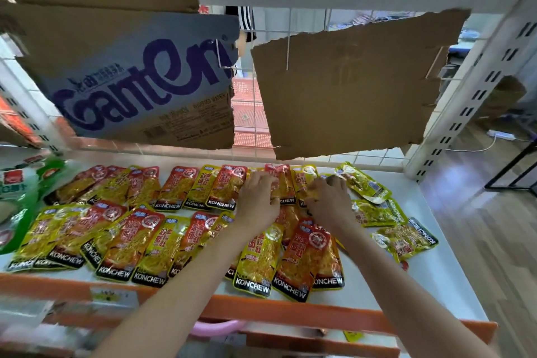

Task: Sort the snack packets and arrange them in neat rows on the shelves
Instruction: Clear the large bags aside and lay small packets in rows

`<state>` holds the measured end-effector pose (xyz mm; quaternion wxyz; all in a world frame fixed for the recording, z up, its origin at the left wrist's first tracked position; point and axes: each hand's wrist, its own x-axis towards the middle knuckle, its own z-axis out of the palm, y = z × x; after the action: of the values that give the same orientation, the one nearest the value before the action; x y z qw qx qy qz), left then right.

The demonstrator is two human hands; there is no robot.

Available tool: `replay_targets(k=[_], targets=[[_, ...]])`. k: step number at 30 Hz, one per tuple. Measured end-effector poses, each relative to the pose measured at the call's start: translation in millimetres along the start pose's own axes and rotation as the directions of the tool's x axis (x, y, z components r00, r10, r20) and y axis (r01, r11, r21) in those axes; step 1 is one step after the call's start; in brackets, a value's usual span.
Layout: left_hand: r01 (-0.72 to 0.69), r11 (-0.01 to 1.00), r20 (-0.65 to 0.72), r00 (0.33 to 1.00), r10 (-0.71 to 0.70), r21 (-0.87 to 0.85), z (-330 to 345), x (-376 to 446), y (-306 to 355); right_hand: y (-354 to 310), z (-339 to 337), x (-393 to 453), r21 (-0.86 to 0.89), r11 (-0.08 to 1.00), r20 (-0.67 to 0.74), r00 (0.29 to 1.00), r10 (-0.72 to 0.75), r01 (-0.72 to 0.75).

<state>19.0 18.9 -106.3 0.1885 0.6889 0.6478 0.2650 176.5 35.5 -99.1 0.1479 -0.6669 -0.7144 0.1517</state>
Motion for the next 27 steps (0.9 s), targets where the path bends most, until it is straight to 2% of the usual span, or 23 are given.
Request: replay_targets(k=[2,4,7,10,13,16,20,23,25,27], targets=[[-0.127,0.986,0.068,0.990,0.120,0.107,0,-12,1,-4,7,-8,0.018,0.997,0.064,0.995,-0.075,0.074],[-0.209,0.947,0.213,0.964,0.157,0.245,6,-19,-1,-7,14,-13,-0.043,0.997,0.109,0.992,-0.065,0.070],[-0.179,0.936,0.368,0.928,0.059,0.302,14,-24,-8,-11,20,-15,-0.176,0.984,0.121,0.993,0.016,0.006],[-0.148,0.947,0.341,0.939,0.043,0.287,18,-28,-11,-13,22,-12,-0.174,0.984,0.167,0.984,0.063,-0.034],[-0.112,0.958,0.289,0.957,0.033,0.263,20,-31,-10,-7,19,-7,-0.047,0.994,0.253,0.962,0.107,-0.098],[-0.086,0.963,0.254,0.967,0.020,0.255,23,-31,-12,4,16,-9,0.124,0.988,0.292,0.955,0.048,-0.087],[-0.073,0.966,0.221,0.975,0.017,0.249,26,-31,-11,13,12,-21,0.384,0.919,0.253,0.968,-0.007,-0.093],[-0.047,0.966,0.209,0.978,-0.008,0.256,25,-31,-9,15,13,-33,0.523,0.851,0.128,0.991,-0.032,-0.040],[-0.037,0.965,0.214,0.977,-0.020,0.258,23,-32,-6,14,15,-40,0.639,0.769,0.016,1.000,0.026,-0.030],[-0.059,0.959,0.240,0.971,-0.009,0.276,23,-33,-5,13,10,-43,0.837,0.547,-0.059,0.985,0.159,-0.038]])
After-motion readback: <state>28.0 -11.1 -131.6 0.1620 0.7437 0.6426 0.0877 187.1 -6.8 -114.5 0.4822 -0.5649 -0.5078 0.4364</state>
